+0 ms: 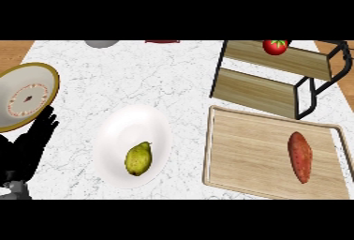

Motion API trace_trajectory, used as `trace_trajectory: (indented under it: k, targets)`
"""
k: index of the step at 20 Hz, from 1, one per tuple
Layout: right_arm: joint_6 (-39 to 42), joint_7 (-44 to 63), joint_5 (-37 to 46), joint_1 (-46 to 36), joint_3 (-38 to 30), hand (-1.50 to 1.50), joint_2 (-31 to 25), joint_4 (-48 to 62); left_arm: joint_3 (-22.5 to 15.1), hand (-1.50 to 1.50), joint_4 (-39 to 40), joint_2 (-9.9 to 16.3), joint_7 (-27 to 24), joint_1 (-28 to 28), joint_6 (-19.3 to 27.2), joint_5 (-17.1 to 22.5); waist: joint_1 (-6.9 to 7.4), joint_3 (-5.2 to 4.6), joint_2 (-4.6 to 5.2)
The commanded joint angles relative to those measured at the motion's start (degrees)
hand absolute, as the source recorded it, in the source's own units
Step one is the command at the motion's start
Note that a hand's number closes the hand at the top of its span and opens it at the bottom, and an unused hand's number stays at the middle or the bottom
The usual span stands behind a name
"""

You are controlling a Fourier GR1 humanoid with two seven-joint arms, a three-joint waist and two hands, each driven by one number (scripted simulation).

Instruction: Pick the tomato from the tray and place it in the tiered shelf

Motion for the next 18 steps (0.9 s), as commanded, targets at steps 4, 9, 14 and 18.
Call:
trace_trajectory:
  k: [4,9,14,18]
  targets:
    - [4.69,1.94,-12.67,-0.5,-9.22,-1.5,-3.8,-6.18,0.23,0.0,0.89,-0.15,-1.51,1.27,-0.36,-0.55,-0.67,0.02,-0.25]
    - [10.01,12.24,-19.44,1.38,-13.22,-1.5,-6.52,-19.36,1.55,0.0,-1.0,0.66,1.64,-0.12,0.04,0.55,-1.5,0.01,-0.58]
    - [16.16,16.71,-25.34,5.94,-22.57,-1.5,-16.75,-22.01,1.77,0.0,1.04,0.58,-1.37,0.93,-1.07,0.39,-1.83,0.0,-0.39]
    - [28.08,17.01,-33.78,11.92,-33.13,-1.5,-26.97,-19.42,1.57,0.0,0.16,-0.75,-2.04,2.99,0.16,-0.25,-3.32,0.09,-0.71]
